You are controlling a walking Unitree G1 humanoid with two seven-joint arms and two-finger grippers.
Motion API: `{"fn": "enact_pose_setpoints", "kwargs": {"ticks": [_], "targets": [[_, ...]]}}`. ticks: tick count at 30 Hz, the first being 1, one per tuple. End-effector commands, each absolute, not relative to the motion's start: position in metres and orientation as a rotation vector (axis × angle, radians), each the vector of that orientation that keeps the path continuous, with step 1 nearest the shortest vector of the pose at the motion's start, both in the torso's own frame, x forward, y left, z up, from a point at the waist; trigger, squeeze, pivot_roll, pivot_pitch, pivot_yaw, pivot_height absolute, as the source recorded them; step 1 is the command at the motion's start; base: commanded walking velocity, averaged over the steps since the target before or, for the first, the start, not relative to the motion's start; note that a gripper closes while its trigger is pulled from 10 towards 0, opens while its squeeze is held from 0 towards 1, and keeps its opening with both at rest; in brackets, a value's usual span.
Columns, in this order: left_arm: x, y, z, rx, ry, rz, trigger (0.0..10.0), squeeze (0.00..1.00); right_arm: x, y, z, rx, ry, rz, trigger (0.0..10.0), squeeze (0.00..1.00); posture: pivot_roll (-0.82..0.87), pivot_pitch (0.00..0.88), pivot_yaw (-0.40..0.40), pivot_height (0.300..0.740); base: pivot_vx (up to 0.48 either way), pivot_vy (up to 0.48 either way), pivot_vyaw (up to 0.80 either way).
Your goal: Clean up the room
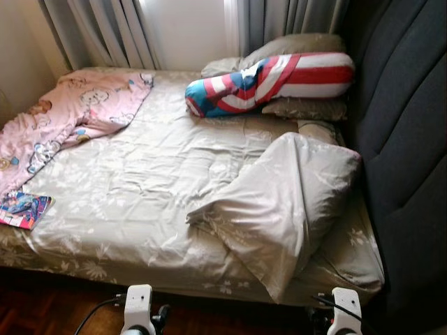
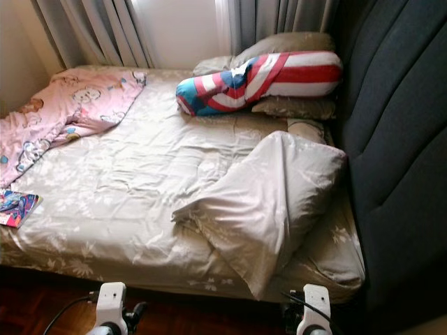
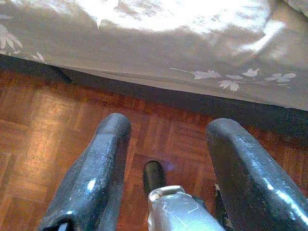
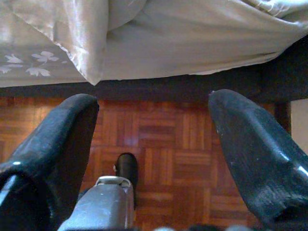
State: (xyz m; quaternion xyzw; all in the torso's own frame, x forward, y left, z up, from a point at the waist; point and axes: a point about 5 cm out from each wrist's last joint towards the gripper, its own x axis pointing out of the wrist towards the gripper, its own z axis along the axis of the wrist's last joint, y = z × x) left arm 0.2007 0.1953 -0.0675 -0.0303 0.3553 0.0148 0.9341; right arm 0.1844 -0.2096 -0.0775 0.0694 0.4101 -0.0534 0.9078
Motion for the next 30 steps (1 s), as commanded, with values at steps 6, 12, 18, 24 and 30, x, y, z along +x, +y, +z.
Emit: {"fn": "enact_pose_setpoints", "kwargs": {"ticks": [6, 12, 18, 24, 30], "targets": [[0.1997, 0.1991, -0.068, -0.049, 0.74, 0.03, 10.0, 0.0, 0.1839, -0.2082, -0.0781, 0.145, 0.851, -0.109, 10.0, 0.0, -0.04, 0.015, 0.0, 0.74, 0.0, 0.202, 0.0], [0.2007, 0.1975, -0.0677, -0.037, 0.742, 0.017, 10.0, 0.0, 0.1837, -0.2074, -0.0782, 0.149, 0.849, -0.107, 10.0, 0.0, -0.04, 0.015, 0.004, 0.74, 0.0, 0.0, 0.0], [0.202, 0.1966, -0.0672, -0.041, 0.74, 0.015, 10.0, 0.0, 0.1841, -0.2069, -0.0781, 0.152, 0.847, -0.11, 10.0, 0.0, -0.04, 0.019, 0.007, 0.74, 0.0, 0.042, 0.0], [0.2021, 0.1957, -0.0673, -0.034, 0.742, 0.005, 10.0, 0.0, 0.1845, -0.2064, -0.078, 0.154, 0.846, -0.11, 10.0, 0.0, -0.04, 0.024, 0.009, 0.74, 0.0, 0.393, 0.0], [0.2017, 0.1948, -0.0675, -0.032, 0.738, 0.003, 10.0, 0.0, 0.185, -0.2061, -0.0778, 0.154, 0.845, -0.106, 10.0, 0.0, -0.04, 0.034, 0.011, 0.74, 0.0, 0.0, 0.0]]}}
